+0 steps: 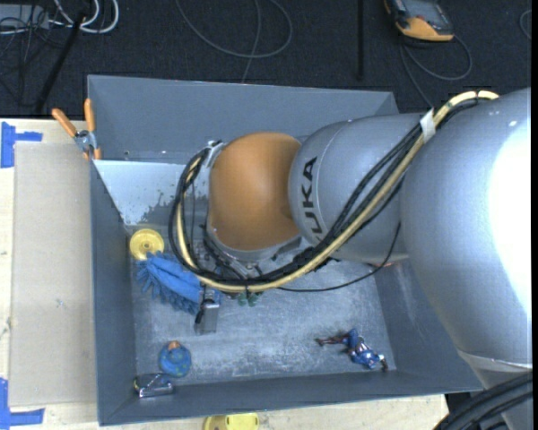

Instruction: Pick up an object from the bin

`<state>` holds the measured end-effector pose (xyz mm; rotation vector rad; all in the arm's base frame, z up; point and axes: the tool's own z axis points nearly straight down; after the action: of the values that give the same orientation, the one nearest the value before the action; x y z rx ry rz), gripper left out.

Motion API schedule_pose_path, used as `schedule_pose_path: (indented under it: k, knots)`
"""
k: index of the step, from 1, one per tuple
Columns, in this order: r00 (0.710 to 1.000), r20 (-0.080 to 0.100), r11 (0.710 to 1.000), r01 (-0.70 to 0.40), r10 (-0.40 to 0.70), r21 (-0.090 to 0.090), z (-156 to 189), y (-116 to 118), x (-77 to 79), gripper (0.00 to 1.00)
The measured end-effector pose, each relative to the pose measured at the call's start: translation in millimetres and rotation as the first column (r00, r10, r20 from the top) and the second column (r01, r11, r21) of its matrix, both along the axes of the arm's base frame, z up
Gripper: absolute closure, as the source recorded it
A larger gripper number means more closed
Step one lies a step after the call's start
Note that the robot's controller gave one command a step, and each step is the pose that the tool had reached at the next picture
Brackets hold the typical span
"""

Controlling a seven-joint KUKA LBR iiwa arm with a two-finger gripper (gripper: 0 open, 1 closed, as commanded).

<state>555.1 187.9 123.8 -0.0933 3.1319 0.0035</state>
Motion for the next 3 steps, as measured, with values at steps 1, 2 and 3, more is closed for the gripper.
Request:
schedule_pose_path:
  k: [1, 2, 3]
  knots:
    - [1.0, -0.011, 1.0, -0.005, 0.005, -0.003, -30, 2, 13.7, 0.0]
    - [1.0, -0.008, 1.0, 0.027, -0.027, -0.002, -7, 28, 33.8, 0.0]
    - [0.982, -0.008, 0.982, 0.191, -0.191, -0.002, -39, 28, 32.0, 0.0]
